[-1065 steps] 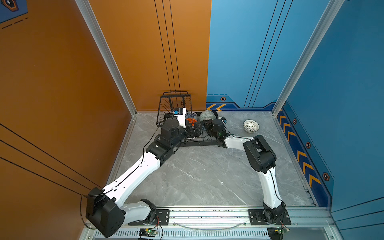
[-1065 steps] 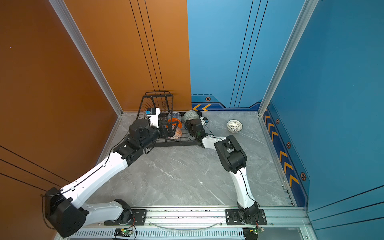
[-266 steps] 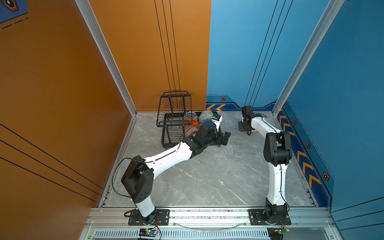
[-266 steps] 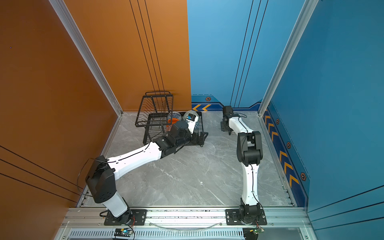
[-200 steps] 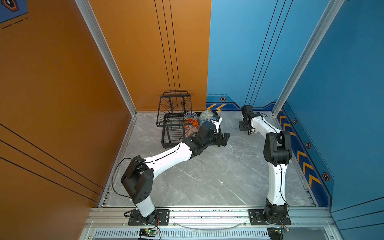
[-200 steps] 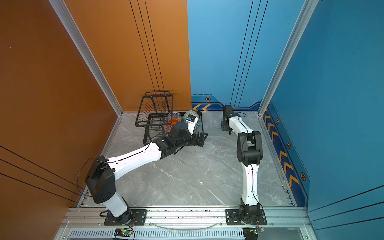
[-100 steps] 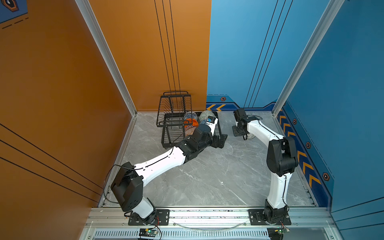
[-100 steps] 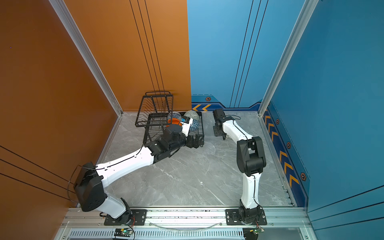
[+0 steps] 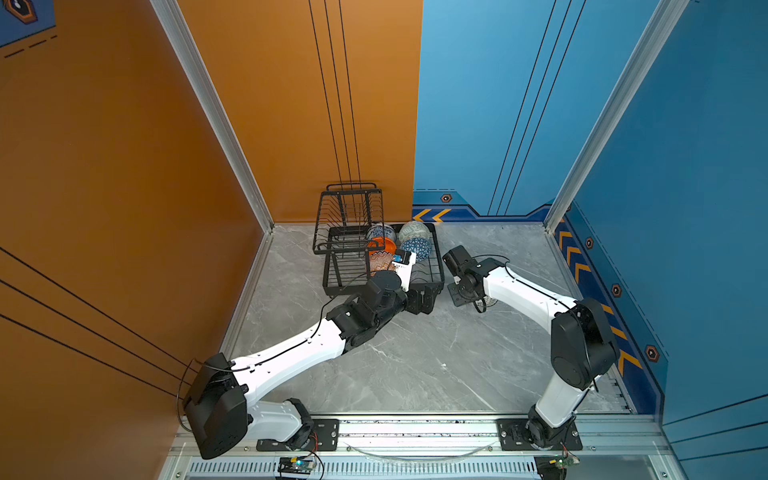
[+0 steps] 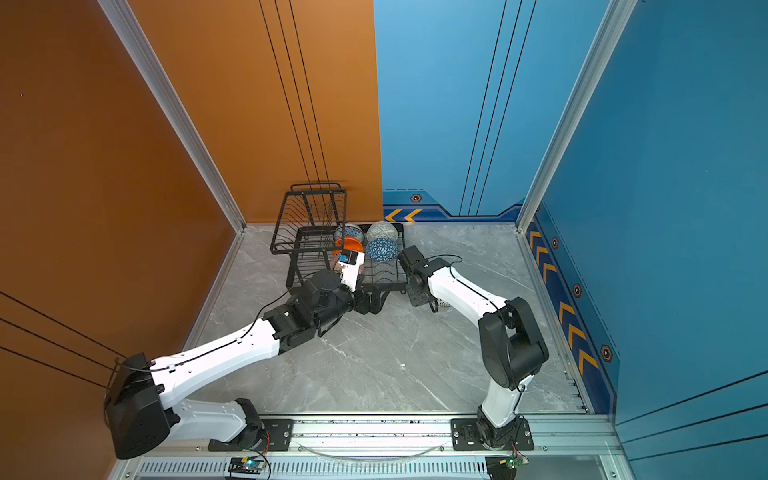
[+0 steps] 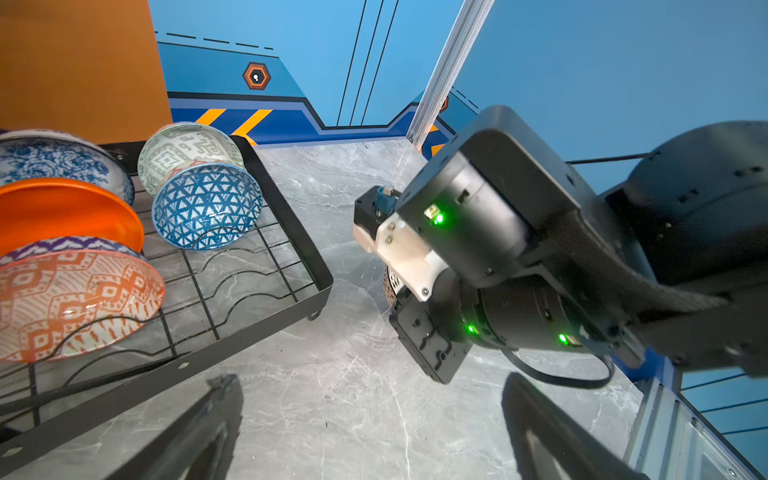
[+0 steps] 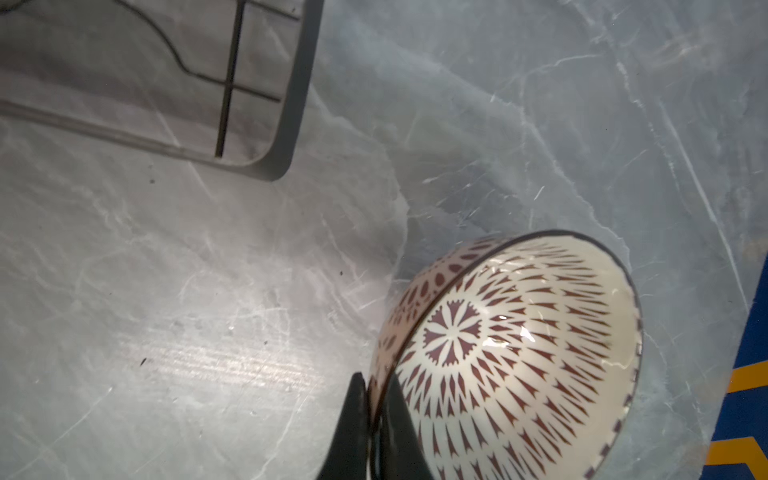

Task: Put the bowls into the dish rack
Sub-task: 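Drag the white bowl toward the rack with the right gripper while the left holds nearby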

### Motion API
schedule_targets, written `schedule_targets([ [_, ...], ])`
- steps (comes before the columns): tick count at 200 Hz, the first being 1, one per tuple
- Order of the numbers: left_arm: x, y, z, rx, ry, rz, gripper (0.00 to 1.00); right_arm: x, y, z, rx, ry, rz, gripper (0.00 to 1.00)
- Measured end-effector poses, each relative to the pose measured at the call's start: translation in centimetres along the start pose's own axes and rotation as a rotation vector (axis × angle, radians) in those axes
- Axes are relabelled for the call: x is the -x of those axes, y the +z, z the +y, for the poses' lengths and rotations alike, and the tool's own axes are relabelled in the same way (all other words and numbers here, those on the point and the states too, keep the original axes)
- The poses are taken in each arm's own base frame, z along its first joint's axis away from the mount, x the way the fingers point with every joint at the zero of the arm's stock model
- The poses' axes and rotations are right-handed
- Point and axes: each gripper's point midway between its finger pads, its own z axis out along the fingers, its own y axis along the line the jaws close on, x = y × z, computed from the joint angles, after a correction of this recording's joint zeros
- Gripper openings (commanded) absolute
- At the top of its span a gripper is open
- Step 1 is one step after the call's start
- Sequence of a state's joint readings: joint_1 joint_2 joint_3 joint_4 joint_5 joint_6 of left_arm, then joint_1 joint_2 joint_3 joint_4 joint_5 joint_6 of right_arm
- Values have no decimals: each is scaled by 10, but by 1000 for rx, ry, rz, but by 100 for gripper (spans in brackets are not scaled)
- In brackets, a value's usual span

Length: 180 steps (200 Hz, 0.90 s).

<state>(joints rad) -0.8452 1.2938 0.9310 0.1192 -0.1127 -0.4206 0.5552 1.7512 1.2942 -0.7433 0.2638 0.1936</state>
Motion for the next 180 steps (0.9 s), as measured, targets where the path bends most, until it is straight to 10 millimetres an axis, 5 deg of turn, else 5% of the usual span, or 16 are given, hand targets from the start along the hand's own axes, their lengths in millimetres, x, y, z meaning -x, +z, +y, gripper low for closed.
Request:
schedule_targets([
  [71,-7,-10,7,12,-22,-10,98,-14,-4,35,19,-67,17,0],
  [133,-10,-13,10,15,-35,-13,98,-25,8,46,13,-102,62,0],
  [180,-7,-14,10,15,-40,-20,98,-26,9,48,14,-107,65,10],
])
